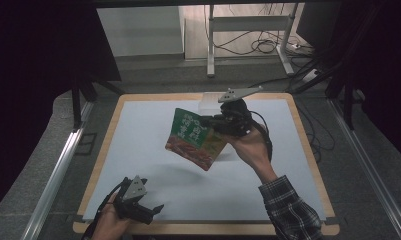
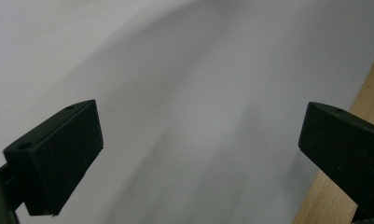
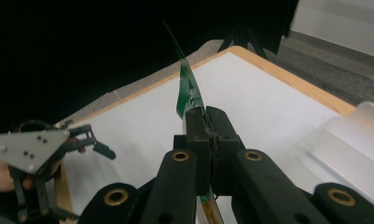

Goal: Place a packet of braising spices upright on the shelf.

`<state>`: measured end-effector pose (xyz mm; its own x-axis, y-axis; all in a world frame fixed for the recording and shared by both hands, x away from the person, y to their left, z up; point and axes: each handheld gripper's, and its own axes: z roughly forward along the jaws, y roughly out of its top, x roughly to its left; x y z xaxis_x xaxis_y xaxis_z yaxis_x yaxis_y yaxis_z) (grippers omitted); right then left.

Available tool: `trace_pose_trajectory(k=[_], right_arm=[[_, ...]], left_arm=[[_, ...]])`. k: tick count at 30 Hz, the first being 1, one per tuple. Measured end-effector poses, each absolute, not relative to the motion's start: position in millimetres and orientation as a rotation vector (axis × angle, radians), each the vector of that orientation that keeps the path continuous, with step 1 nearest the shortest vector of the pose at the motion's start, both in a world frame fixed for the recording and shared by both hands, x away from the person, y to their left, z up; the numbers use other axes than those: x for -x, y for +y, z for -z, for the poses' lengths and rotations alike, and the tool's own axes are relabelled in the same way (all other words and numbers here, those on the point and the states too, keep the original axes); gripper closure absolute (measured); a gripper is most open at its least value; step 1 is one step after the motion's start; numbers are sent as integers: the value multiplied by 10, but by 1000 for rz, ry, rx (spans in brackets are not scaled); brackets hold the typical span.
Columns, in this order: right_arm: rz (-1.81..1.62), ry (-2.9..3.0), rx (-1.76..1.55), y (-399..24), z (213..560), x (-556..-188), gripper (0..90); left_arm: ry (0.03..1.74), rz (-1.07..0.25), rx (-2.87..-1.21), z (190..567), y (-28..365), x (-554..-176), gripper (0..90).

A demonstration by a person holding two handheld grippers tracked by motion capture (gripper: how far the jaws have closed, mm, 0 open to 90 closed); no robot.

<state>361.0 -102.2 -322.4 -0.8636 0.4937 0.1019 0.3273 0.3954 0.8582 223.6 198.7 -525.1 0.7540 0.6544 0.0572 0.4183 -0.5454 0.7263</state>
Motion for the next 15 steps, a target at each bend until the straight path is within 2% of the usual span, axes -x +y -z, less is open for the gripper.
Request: trace_pose_trajectory(k=[15], right_arm=[[-1476,2416,-746,-627,3095,-4001,884]], left_arm=[[797,-413,-2240,5261,1967,-2228,0]])
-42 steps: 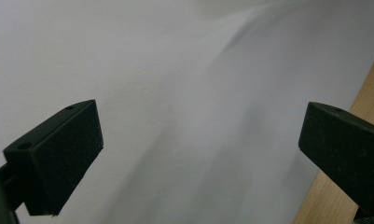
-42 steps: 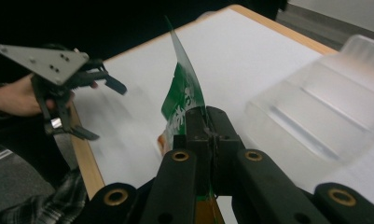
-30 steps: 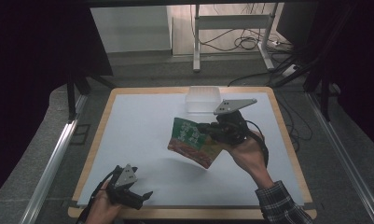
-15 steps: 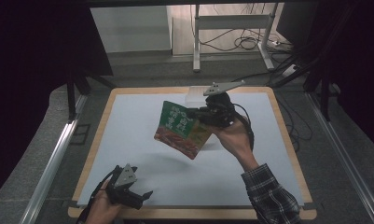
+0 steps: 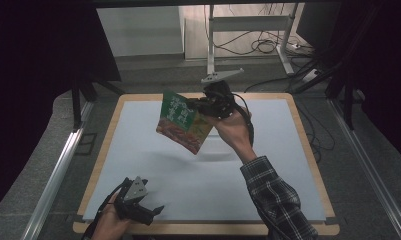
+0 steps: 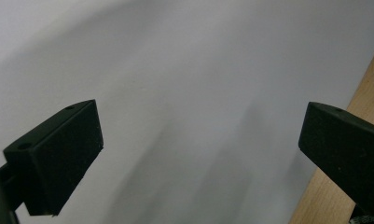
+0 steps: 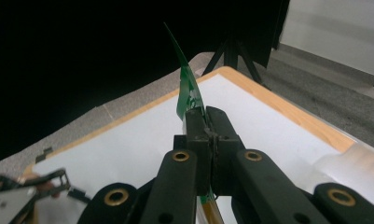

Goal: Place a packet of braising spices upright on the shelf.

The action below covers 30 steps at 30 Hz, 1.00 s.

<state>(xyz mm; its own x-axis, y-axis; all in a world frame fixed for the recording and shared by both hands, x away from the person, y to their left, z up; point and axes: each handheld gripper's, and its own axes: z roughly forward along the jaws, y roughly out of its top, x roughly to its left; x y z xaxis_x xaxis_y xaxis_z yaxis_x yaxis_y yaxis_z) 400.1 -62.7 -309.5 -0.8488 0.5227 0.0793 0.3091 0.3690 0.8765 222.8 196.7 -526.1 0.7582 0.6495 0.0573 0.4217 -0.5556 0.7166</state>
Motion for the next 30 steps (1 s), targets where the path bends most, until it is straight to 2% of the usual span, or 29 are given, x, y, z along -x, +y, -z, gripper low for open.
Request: trace_pose_trajectory(k=[12,30], right_arm=[[-1471,2331,-773,-541,2931,-4257,884],[-1338,2343,-832,-942,3004,-4314,884]], left_arm=[[799,-416,-2245,5253,1965,-2224,0],[800,-416,-2254,5261,1948,-2221,0]])
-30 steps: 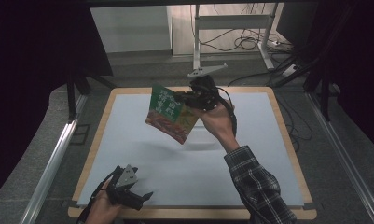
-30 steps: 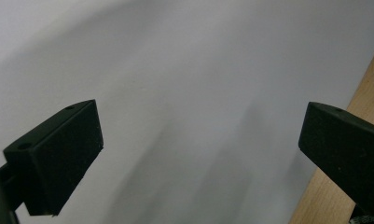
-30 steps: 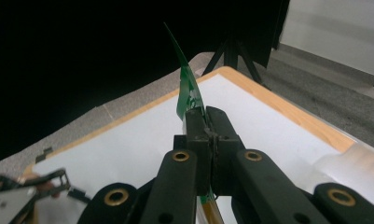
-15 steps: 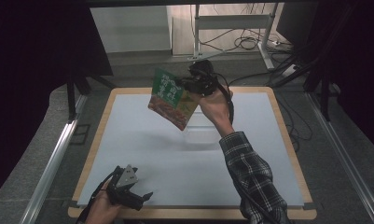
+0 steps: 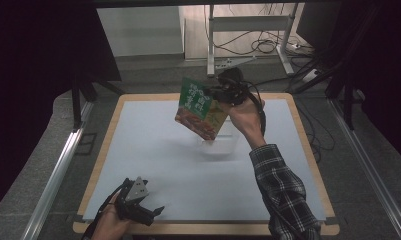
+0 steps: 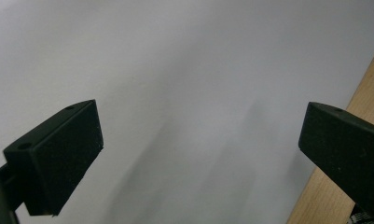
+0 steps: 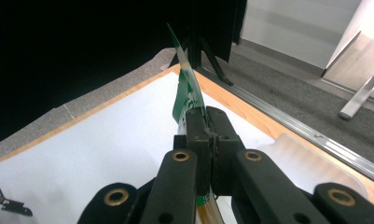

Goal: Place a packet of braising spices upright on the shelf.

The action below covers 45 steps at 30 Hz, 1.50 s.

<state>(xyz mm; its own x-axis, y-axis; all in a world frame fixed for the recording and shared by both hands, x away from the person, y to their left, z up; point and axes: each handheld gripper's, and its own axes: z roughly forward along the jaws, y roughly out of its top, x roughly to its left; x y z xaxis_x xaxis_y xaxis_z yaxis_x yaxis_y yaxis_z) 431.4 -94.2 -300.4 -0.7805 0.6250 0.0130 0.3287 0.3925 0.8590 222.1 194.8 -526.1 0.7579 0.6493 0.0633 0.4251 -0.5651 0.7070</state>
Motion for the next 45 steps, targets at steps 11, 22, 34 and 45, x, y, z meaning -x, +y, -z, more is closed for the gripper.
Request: trace_pose_trajectory(k=[11,22,34,45], right_arm=[[-1260,2351,-869,-1212,3008,-4279,884],[-1188,2378,-912,-1359,3101,-4340,882],[-1140,2427,-925,-1218,3313,-4461,876],[-1103,2430,-921,-1177,3399,-4517,816]], left_arm=[[798,-418,-2259,5261,1947,-2221,0],[797,-418,-2266,5265,1942,-2221,0],[796,-422,-2273,5268,1936,-2219,0],[795,-426,-2276,5267,1933,-2217,0]])
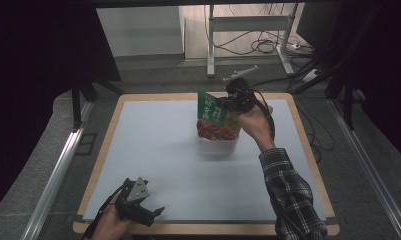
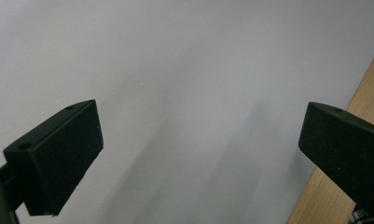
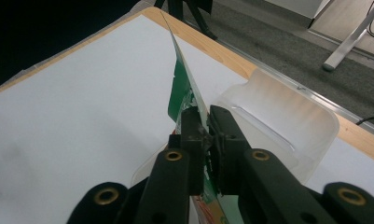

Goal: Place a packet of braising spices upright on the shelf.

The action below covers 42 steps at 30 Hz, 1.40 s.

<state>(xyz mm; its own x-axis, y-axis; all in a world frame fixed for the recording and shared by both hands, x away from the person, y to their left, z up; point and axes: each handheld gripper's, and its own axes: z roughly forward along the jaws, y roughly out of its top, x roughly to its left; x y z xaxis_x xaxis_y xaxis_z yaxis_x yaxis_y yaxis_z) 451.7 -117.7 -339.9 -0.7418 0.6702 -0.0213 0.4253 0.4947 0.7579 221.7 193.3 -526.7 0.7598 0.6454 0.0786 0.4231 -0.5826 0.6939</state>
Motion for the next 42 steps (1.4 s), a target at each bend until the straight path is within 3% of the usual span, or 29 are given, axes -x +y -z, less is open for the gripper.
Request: trace_pose_trajectory(k=[6,9,13,20,31,42], right_arm=[[-1106,2412,-874,-1147,3345,-4491,650],[-1111,2395,-869,-1152,3334,-4492,513],[-1118,2380,-855,-1165,3324,-4492,397],[-1171,2348,-844,-1216,3268,-4465,254],[-1210,2328,-843,-1337,3241,-4426,105],[-1209,2331,-801,-1429,3185,-4321,36]], left_arm=[[798,-426,-2276,5270,1933,-2218,0],[796,-426,-2279,5272,1930,-2218,0],[794,-428,-2283,5274,1928,-2218,0],[795,-428,-2284,5278,1920,-2216,0],[795,-429,-2280,5277,1923,-2217,0],[793,-430,-2275,5273,1925,-2215,0]])
